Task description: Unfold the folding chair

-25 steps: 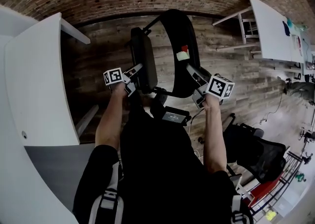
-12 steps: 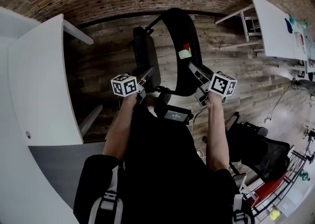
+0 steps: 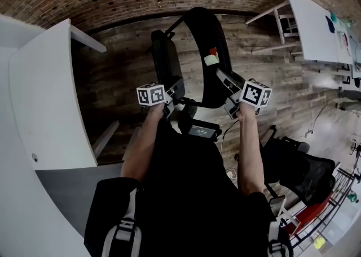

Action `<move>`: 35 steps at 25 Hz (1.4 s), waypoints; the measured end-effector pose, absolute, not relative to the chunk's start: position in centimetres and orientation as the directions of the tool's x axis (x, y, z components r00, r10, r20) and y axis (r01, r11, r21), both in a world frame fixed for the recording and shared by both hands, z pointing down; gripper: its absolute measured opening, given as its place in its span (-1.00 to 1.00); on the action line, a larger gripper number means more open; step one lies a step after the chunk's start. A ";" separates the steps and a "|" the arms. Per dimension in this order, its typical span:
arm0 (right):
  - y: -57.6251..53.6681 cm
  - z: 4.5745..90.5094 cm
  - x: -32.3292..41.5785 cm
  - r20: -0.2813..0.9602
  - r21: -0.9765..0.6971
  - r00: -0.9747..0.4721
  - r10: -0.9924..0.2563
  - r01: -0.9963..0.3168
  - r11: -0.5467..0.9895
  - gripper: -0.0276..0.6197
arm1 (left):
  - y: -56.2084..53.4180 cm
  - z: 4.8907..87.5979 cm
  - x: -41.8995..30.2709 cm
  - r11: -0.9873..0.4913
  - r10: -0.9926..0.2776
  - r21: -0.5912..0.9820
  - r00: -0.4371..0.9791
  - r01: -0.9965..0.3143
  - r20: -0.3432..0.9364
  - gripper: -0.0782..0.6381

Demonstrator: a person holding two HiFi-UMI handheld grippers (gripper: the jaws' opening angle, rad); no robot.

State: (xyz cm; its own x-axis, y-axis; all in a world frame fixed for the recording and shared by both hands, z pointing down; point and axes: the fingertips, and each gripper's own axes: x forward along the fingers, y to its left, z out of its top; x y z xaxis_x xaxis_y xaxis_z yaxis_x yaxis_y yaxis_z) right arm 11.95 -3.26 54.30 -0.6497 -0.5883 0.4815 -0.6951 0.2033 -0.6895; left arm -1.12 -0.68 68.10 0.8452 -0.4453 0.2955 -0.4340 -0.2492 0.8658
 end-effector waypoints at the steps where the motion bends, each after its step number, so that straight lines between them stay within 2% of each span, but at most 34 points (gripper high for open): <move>1: -3.3 54.3 12.2 0.481 -0.691 -0.651 -0.588 -0.694 0.202 -0.52 | -0.8 68.3 -1.4 -0.244 -0.451 0.863 0.840 -0.442 0.302 -0.47; 4: -3.5 54.0 13.0 0.477 -0.693 -0.652 -0.590 -0.692 0.204 -0.52 | -0.7 68.7 -1.8 -0.237 -0.450 0.858 0.834 -0.456 0.319 -0.47; 7: -3.5 54.1 13.2 0.473 -0.699 -0.656 -0.588 -0.686 0.202 -0.52 | 0.2 68.9 -1.2 -0.295 -0.405 0.818 0.840 -0.493 0.360 -0.47; 9: -3.3 54.2 12.7 0.470 -0.708 -0.664 -0.581 -0.677 0.201 -0.51 | 0.5 68.4 -0.5 -0.325 -0.389 0.821 0.858 -0.469 0.336 -0.47; 11: -3.2 53.9 11.9 0.465 -0.711 -0.669 -0.580 -0.672 0.206 -0.51 | 0.5 67.9 0.3 -0.300 -0.373 0.864 0.883 -0.404 0.284 -0.49; 14: -3.1 53.8 11.3 0.469 -0.701 -0.663 -0.583 -0.682 0.211 -0.50 | 0.2 68.5 1.2 -0.214 -0.348 0.900 0.891 -0.379 0.292 -0.52; 16: -3.1 54.1 11.5 0.472 -0.702 -0.662 -0.582 -0.682 0.207 -0.51 | -0.1 69.4 1.1 -0.162 -0.346 0.894 0.872 -0.418 0.345 -0.52; 19: -3.2 55.2 12.1 0.463 -0.717 -0.666 -0.584 -0.669 0.194 -0.51 | 0.7 72.1 -0.2 -0.174 -0.330 0.815 0.812 -0.553 0.481 -0.52; 21: -3.1 56.2 12.5 0.469 -0.720 -0.663 -0.583 -0.669 0.183 -0.52 | 1.5 73.4 -1.3 -0.164 -0.333 0.798 0.794 -0.579 0.508 -0.52; 27: -3.2 59.9 11.9 0.521 -0.714 -0.670 -0.530 -0.682 0.160 -0.64 | 2.0 73.0 -2.7 -0.141 -0.387 0.833 0.804 -0.535 0.451 -0.52; 35: -2.5 64.9 8.1 0.506 -0.768 -0.724 -0.468 -0.625 0.138 -0.65 | 1.1 69.5 -3.2 -0.184 -0.447 0.843 0.807 -0.505 0.386 -0.52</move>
